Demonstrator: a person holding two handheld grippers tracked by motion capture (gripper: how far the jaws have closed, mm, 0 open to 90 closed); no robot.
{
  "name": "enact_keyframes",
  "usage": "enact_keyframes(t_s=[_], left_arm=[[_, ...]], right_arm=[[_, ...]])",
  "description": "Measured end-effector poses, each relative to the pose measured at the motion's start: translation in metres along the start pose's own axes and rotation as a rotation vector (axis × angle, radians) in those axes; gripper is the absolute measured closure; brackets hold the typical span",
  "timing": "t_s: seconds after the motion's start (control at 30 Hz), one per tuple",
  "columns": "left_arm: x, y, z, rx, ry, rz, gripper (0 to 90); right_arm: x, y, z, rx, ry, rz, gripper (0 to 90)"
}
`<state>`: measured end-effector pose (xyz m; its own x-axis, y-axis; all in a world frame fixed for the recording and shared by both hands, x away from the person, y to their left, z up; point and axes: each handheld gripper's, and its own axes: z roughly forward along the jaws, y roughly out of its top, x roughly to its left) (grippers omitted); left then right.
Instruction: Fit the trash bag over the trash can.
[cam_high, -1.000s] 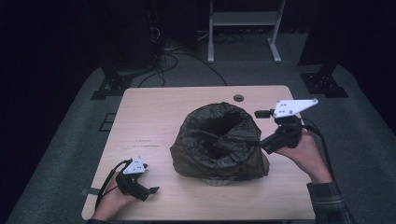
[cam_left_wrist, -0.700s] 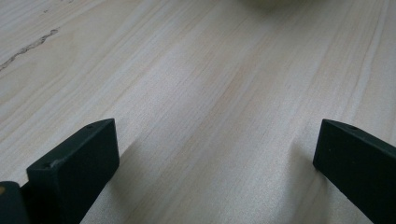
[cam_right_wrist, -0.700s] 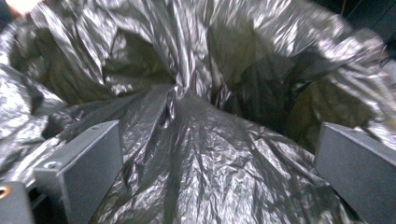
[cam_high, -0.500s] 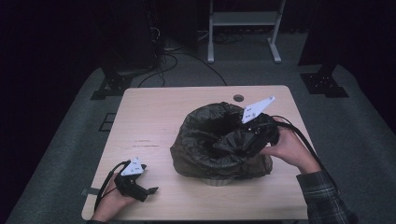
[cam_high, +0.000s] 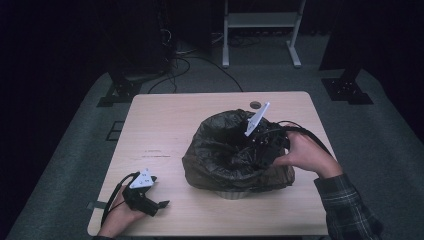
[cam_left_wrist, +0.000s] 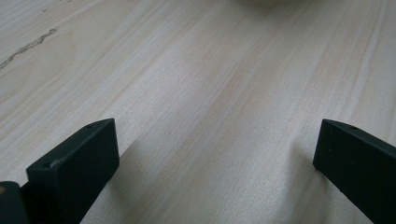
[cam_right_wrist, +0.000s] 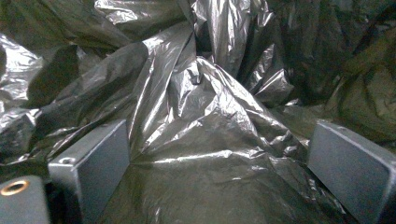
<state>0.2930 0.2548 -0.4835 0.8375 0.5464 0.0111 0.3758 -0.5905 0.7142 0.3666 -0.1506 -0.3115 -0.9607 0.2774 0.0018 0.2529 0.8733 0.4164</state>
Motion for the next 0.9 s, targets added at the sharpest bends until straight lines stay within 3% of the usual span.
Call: enact_keyframes(t_s=[0.07,0.27,0.53,0.9], left_arm=[[0.000,0.000,0.000,0.000,0.000,0.000,0.0],[0.000,0.000,0.000,0.000,0.000,0.000,0.0],[0.000,0.000,0.000,0.000,0.000,0.000,0.0],[-0.001,0.000,0.000,0.000,-0.006,0.005,0.0]], right_arm=[[0.000,0.000,0.000,0.000,-0.001,-0.002,4.3],[-0.001,0.004,-0.008,-0.071,-0.048,0.007,1.4],[-0.001,0.025,-0.016,-0.161,-0.064,-0.006,1.3],[-0.012,0.059,0.002,-0.171,-0.066,0.012,0.3]])
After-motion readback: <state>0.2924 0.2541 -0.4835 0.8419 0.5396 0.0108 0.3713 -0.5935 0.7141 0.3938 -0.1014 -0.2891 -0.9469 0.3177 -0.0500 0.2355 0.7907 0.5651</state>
